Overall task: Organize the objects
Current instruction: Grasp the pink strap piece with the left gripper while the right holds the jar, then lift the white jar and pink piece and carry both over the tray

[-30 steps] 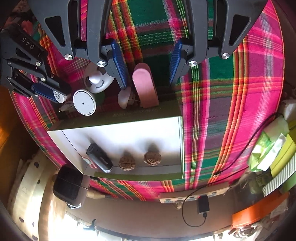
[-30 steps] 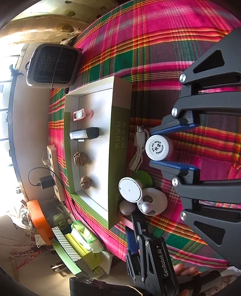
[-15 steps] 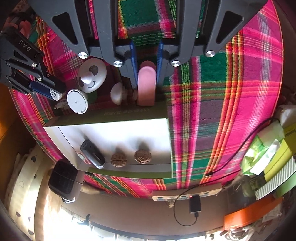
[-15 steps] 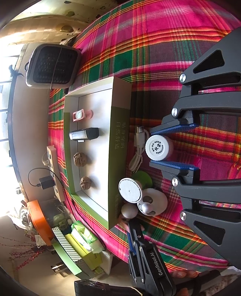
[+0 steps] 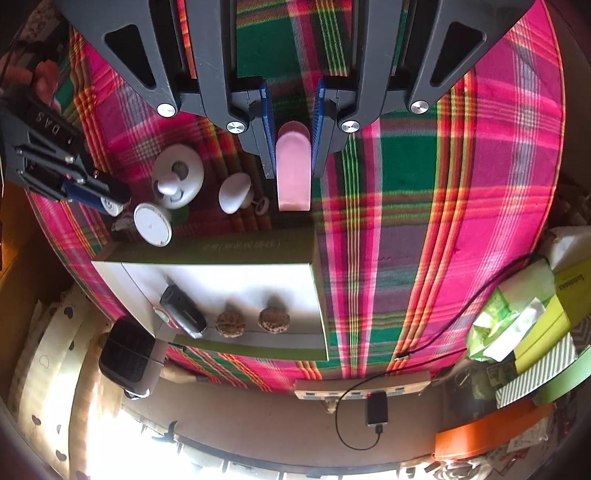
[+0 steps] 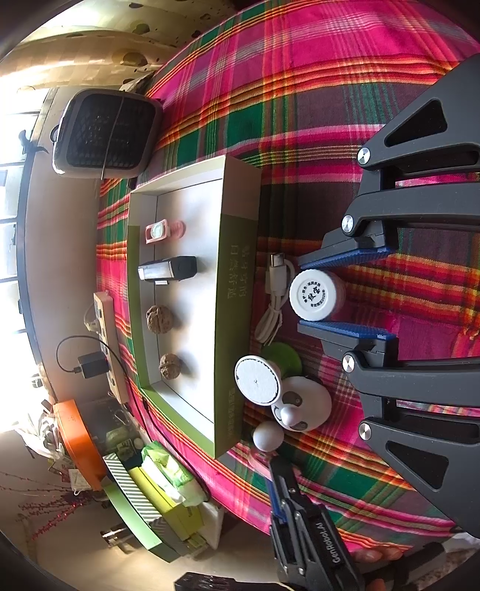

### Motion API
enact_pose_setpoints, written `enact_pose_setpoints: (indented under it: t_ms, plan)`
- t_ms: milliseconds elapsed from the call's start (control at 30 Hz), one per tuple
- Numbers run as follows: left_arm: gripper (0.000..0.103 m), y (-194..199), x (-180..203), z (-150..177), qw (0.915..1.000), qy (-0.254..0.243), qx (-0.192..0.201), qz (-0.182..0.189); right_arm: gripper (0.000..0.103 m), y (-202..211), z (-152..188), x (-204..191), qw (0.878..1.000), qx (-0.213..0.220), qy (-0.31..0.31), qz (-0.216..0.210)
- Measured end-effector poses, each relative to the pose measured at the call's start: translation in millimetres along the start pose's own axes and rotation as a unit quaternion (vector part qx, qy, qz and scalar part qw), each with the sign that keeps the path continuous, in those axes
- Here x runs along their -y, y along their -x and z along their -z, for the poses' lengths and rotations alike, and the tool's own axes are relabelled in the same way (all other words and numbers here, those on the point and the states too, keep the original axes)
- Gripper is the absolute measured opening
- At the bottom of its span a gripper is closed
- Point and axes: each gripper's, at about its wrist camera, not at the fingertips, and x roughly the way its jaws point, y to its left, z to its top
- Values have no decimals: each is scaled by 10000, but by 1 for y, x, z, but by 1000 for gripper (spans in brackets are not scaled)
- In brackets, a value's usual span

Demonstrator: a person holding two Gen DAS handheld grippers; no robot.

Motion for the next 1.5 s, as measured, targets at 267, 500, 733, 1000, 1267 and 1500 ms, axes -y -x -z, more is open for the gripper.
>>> enact_pose_setpoints:
  t_ms: [267,500,733,1000,1267,1500]
  plan:
    - [20,-2,-3,-1,9998,26,8,-193,29,1,3,0,10000,-28,51,76]
    - [26,-7,-2,-8,9995,-46,39,-296,29,1,3,1,9999,-32,29,97]
    - [26,-11,-2,-12,9994,-45,120,-334,29,1,3,2,9999,-31,29,100]
    - [17,-11,-4,-12,9991,-14,141,-402,29,1,3,1,9999,-30,37,114]
    - [16,-10,-6,-12,9990,-2,152,-431,29,1,3,1,9999,-29,33,116]
    - [16,-8,-7,-12,9992,41,145,-376,29,2,2,2,9999,-1,55,136]
